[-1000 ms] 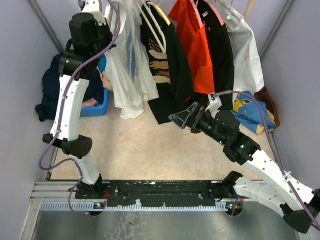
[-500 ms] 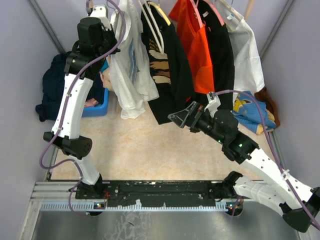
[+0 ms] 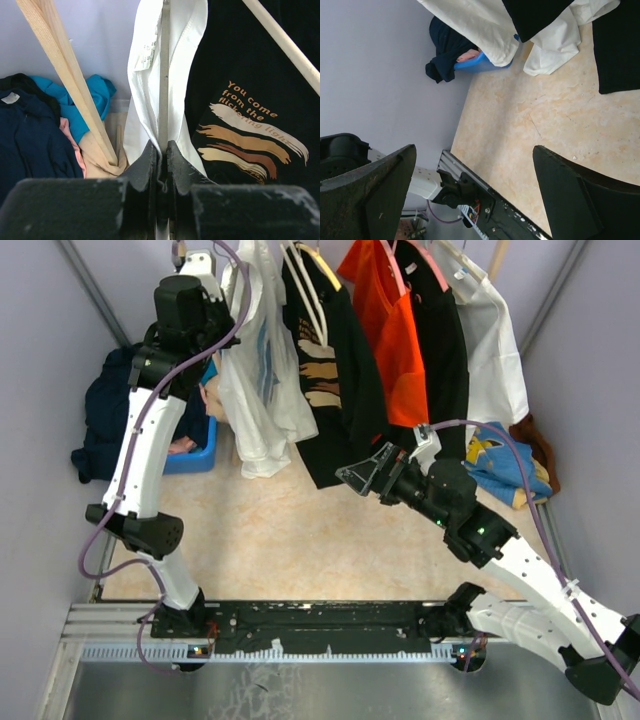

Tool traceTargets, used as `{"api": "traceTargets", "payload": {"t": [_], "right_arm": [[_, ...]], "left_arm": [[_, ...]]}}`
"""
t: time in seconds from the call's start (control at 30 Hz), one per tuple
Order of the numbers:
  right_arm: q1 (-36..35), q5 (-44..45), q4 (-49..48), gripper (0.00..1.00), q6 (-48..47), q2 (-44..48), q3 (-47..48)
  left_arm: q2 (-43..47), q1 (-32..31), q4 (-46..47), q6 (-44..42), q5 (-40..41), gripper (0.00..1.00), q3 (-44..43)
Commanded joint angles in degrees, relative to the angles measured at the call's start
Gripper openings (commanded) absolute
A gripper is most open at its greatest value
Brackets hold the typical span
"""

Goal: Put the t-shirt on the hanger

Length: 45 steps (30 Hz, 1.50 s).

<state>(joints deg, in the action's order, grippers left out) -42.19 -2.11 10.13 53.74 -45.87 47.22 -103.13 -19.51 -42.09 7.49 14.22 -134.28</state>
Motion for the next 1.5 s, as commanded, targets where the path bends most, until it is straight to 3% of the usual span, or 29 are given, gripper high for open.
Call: {"api": "traceTargets", "payload": {"t": [0.0,0.1,0.13,0.27,0.43,0.67,0.9,1.03,1.27,1.47], "right_arm": [[0.63,-0.69,-3.23,0.99,-0.25,0.71,-0.76],[0.68,-0.79,-3.31,0.99,-0.14,0.93,-0.98],[0.63,-0.74,-3.29,0.99,-0.05,1.00,-0.99],[0.64,-0.68,-2.81,0.99,-0.12,1.29,-0.75],[0.65,-0.62,-2.61,0.99,-0.17,1.44,-0.79],[0.65,-0.55,-1.79,0.99,-0.42,2.11,-0.79],[0.61,-1.19,-1.44,0.99,-1.02,2.95,-1.88],[0.30,-3.02,-0.77,0.93,-3.86,1.21,0.79],[-2.92,-0.48,4.45,0.90,-10.64,-4.38,8.84],[-3.13,-0.80,3.92,0.90,-9.80,-5.13,7.11]], "left_arm": [[2.84,0.34,4.37,-0.23,-0.34,0.09,0.62],[3.48,0.35,4.26,-0.03,-0.24,0.10,2.03],[3.85,0.35,4.62,-0.02,-0.24,0.14,2.64],[5.47,0.35,5.04,-0.19,-0.52,0.50,2.77],[8.00,0.33,5.55,-0.20,-1.39,0.68,2.24],[16.03,0.26,4.93,1.16,-0.40,0.71,7.54],[32.56,0.26,5.69,5.49,0.48,0.71,28.83],[39.38,0.27,6.66,7.25,0.48,0.70,39.76],[43.92,0.20,7.82,10.01,-1.97,0.69,53.15],[48.53,-0.30,18.29,12.64,-4.81,0.71,68.45]]}}
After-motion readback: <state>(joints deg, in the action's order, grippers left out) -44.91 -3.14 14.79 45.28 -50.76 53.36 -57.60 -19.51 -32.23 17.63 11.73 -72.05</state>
